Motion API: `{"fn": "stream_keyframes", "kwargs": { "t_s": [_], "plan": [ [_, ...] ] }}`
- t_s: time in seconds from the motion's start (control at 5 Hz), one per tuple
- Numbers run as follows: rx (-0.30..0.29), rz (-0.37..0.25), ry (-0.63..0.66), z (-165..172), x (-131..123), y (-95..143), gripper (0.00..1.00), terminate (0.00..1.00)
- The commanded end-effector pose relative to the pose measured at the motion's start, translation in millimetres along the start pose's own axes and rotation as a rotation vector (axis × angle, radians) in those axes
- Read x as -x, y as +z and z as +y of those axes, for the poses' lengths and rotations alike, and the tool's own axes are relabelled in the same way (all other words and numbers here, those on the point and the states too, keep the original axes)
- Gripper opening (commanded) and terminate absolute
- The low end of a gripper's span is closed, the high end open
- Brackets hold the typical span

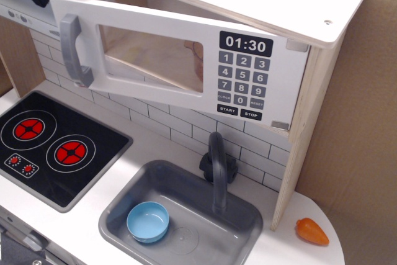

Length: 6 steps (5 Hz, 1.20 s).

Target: Open microwave

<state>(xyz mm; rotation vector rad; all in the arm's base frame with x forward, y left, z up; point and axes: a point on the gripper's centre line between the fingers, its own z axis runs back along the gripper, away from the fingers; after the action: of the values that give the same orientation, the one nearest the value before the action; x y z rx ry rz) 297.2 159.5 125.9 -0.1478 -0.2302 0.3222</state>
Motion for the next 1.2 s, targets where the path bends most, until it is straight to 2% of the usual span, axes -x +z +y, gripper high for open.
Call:
{"fn": "stream_keyframes", "kwargs": {
  "t_s": [0.0,0.4,0.6,0.8,1.0],
  "plan": [
    [-0.09,-0.024,-0.099,-12,29,6,1.0,0.0],
    [-0.117,0.134,-0.207,-52,79,-1,1.0,0.0],
    [-0.129,0.156,-0.213,-70,86,-8,1.0,0.0],
    [-0.128,0.194,-0.202,-82,83,-17,1.0,0.0],
    [-0.128,0.197,-0.191,-89,79,-20,1.0,0.0]
  ]
}}
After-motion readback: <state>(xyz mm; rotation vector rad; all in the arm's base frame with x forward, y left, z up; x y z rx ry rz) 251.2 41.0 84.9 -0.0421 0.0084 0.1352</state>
